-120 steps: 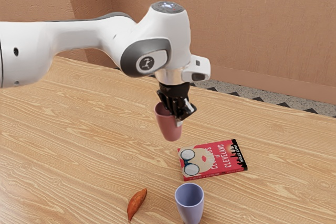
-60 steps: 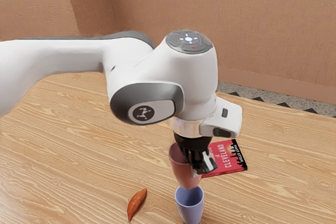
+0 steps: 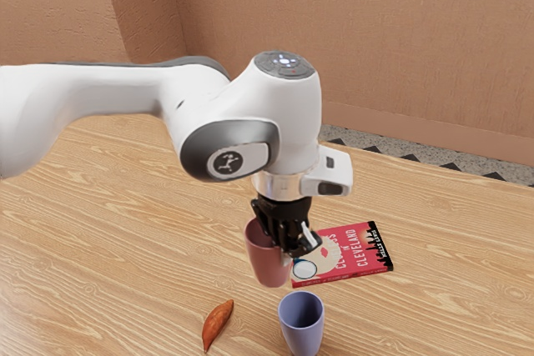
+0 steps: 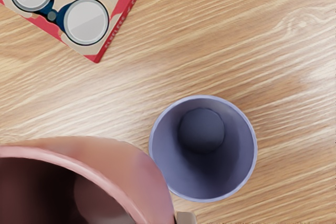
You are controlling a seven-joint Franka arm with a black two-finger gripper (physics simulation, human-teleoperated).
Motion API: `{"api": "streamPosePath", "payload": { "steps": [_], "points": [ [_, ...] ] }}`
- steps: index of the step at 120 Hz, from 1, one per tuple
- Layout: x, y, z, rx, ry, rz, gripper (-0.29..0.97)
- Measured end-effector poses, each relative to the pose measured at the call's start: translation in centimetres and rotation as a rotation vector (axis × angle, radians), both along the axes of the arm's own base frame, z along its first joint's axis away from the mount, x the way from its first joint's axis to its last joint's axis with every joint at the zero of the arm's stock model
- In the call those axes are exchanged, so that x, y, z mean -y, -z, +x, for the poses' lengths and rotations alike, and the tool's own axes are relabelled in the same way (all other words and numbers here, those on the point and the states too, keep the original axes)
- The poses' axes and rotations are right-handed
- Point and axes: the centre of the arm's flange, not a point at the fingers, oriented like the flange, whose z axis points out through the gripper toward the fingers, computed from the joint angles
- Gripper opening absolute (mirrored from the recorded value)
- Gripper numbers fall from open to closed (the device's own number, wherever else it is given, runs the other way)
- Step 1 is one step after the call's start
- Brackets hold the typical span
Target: Place the left cup onto the right cup
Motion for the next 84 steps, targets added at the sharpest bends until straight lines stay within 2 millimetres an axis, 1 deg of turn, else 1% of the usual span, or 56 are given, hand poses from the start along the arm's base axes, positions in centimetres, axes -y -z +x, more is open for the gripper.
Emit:
{"api": "streamPosePath", "payload": {
  "steps": [17, 23, 47, 84],
  "points": [
    [1.3, 2.1, 0.1, -0.027, 0.014, 0.002, -0.10],
    [1.7, 2.5, 0.2, -0.030, 0.017, 0.000, -0.10],
    [2.2, 2.2, 1.6, -0.010, 0.008, -0.021, -0.10],
    [3.1, 3.7, 1.3, -0.029, 0.012, -0.023, -0.10]
  ]
}}
